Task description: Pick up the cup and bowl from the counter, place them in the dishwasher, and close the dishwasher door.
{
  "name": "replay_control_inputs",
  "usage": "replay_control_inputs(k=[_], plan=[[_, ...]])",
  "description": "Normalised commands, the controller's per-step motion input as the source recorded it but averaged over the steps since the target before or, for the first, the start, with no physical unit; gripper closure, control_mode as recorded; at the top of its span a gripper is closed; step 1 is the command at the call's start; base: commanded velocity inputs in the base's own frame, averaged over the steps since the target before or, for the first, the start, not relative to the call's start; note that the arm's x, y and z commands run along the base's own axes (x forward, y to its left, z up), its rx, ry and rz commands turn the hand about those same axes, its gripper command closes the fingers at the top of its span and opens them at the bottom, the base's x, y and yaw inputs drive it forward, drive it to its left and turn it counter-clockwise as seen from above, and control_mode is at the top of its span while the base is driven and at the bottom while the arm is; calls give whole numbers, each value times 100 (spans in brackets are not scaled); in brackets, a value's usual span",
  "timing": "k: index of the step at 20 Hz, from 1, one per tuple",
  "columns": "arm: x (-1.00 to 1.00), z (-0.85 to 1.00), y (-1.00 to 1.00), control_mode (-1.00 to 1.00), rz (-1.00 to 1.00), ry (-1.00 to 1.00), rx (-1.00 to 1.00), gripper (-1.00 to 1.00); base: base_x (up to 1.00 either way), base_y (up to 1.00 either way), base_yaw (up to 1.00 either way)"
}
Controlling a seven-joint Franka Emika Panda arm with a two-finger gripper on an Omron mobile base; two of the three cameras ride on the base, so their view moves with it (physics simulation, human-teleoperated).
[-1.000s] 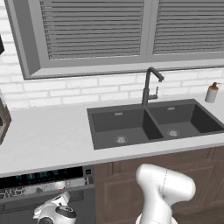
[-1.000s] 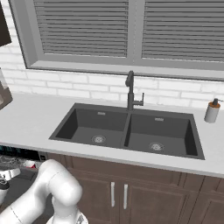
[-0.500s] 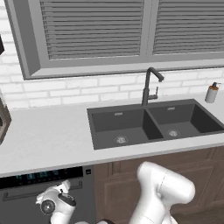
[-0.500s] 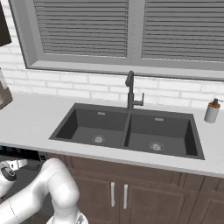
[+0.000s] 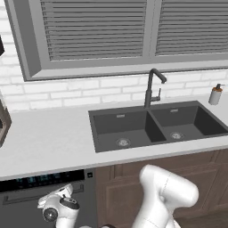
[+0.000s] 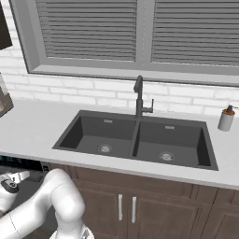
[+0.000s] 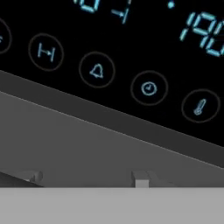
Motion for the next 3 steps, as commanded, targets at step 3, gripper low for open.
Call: replay_control_inputs(k=[3], plan=[[60, -100, 0, -100, -29, -16, 0, -100, 0, 0, 0]])
